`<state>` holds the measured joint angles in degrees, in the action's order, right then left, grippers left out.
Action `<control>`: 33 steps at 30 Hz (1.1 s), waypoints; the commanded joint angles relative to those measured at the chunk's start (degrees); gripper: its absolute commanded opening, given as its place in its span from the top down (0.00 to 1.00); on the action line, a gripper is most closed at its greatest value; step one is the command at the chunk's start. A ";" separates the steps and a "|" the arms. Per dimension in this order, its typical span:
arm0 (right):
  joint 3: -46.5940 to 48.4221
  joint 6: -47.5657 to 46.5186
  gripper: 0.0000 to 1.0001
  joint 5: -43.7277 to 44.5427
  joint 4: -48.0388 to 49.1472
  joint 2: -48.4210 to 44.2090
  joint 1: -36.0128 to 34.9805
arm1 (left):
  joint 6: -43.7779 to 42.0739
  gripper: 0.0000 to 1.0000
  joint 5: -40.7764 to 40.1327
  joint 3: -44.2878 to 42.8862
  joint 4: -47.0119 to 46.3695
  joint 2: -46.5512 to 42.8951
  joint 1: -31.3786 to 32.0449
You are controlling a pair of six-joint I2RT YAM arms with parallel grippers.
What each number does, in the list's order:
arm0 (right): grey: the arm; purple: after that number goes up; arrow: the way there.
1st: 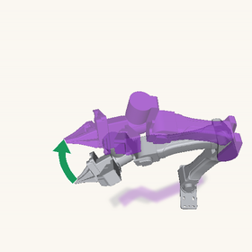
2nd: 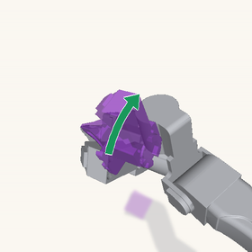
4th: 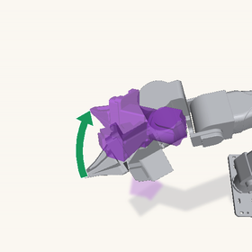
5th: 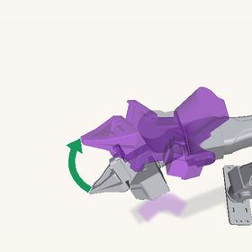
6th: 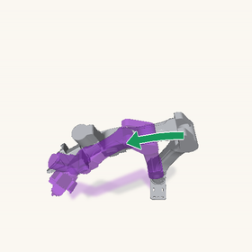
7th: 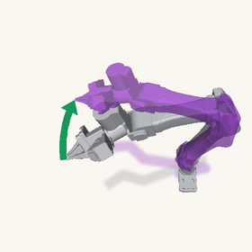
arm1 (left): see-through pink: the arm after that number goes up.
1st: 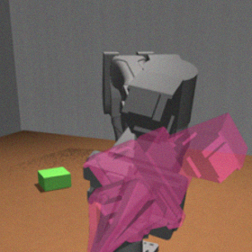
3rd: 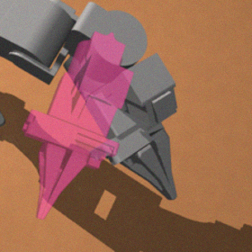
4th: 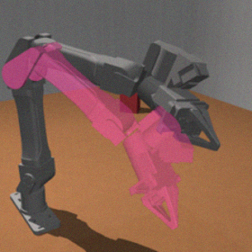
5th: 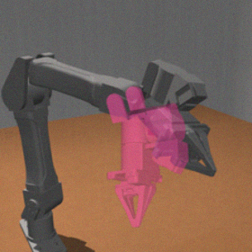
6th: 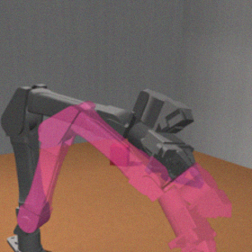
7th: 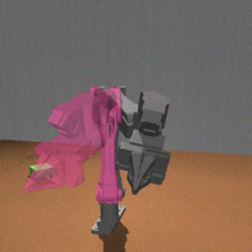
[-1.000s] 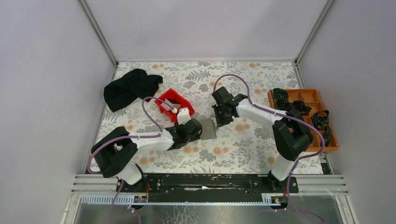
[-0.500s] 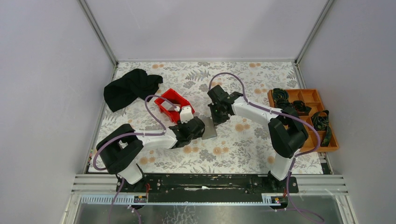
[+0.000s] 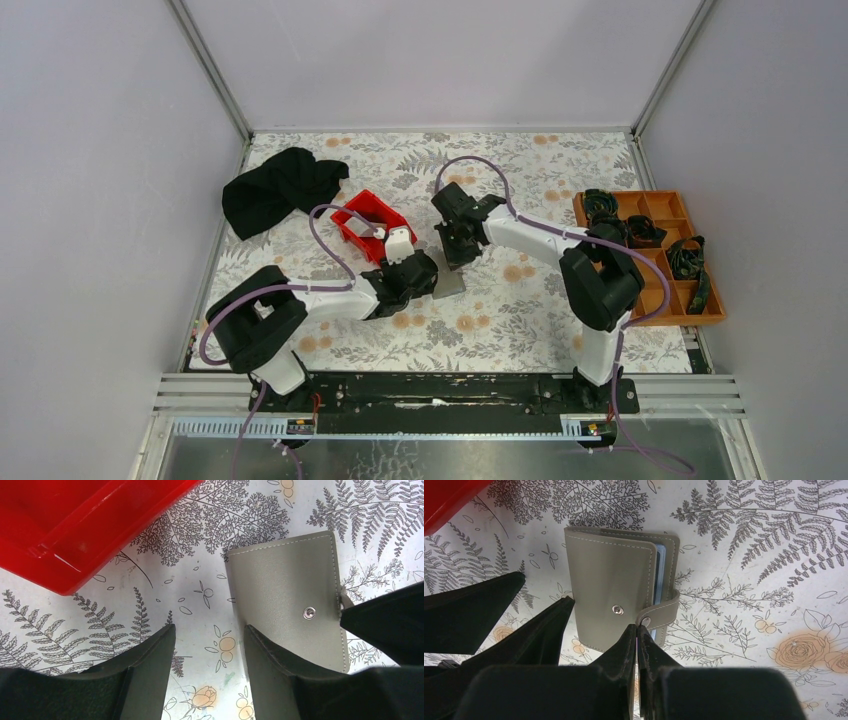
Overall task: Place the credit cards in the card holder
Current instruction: Close the card holder at the center of the board.
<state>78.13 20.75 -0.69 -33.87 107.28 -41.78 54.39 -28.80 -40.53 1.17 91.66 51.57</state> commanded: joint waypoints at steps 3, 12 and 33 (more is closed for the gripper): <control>3.75 -0.40 0.94 -0.37 -0.76 1.52 -1.68 | -0.70 0.39 0.93 1.87 -0.05 1.04 -0.51; 4.99 -0.59 0.94 -0.69 -0.91 3.30 -2.45 | -1.30 0.39 1.66 1.63 -1.21 1.99 -0.50; 6.97 -1.41 0.95 -0.60 -1.22 6.00 -2.62 | -2.27 0.39 2.49 1.51 -1.53 2.78 -0.59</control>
<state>82.65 20.05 -0.69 -35.07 112.68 -43.62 52.84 -28.36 -40.34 -0.93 92.12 51.31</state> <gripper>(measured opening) 0.064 0.610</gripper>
